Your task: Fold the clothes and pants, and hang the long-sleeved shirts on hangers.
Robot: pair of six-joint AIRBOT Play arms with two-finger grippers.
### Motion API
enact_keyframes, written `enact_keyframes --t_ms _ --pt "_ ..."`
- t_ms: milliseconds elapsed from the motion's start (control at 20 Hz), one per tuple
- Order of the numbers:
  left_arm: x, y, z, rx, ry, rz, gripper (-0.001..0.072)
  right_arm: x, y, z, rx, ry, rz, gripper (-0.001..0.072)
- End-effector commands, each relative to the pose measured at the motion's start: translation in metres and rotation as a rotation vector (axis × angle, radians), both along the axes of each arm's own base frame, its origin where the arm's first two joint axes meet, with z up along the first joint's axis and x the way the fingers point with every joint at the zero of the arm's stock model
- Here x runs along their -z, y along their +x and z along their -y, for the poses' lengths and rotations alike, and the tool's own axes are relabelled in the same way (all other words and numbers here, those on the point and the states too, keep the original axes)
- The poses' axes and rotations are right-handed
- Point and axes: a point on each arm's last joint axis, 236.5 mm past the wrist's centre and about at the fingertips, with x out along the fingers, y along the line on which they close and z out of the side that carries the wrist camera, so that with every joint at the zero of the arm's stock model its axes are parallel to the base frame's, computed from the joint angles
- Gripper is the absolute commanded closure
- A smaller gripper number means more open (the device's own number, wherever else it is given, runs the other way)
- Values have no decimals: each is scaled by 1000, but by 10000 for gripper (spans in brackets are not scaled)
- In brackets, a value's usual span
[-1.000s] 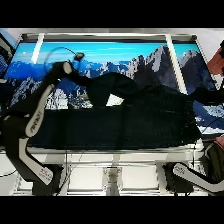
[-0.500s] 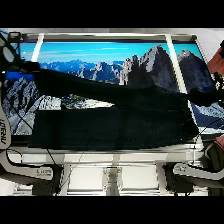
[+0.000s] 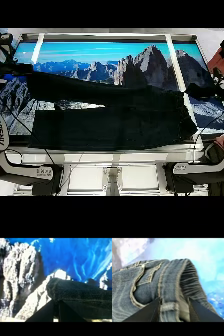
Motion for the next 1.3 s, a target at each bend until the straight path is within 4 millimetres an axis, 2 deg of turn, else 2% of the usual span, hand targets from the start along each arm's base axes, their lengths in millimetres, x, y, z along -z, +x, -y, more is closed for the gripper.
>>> enact_keyframes --t_ms 0,100,150,200,250,350,450,600,800,1000,1100,1250 --pt "1 -4 -1 -5 -2 -15 685 26 18 -25 -54 32 -45 340" --pt "2 -5 -1 -7 -4 -21 685 39 29 -40 -80 44 -63 341" --pt "3 -7 0 -8 -6 -29 685 45 34 -47 -94 49 -70 402" --pt "5 -9 0 -9 -9 -41 685 49 39 -53 -108 51 -74 510" --pt "6 -12 0 -13 -13 -54 685 52 45 -57 -118 49 -74 678" --pt "8 -24 -13 -133 -32 -73 685 42 60 -50 -64 46 -36 687" --pt "2 -39 -35 -252 -23 -83 685 23 74 -33 -9 38 15 688" --pt "-10 -52 -57 -355 -45 -71 685 1 87 -10 66 37 72 688" --pt "-7 -59 -74 -433 -68 -62 685 -6 96 0 135 52 118 688" --pt "18 -56 -86 -484 -91 -87 685 -18 114 4 206 93 199 687" --pt "39 -47 -87 -483 -110 -109 685 -13 117 -2 208 112 198 686" --pt "62 -14 -82 -442 -148 -51 685 6 123 -23 168 120 171 686"
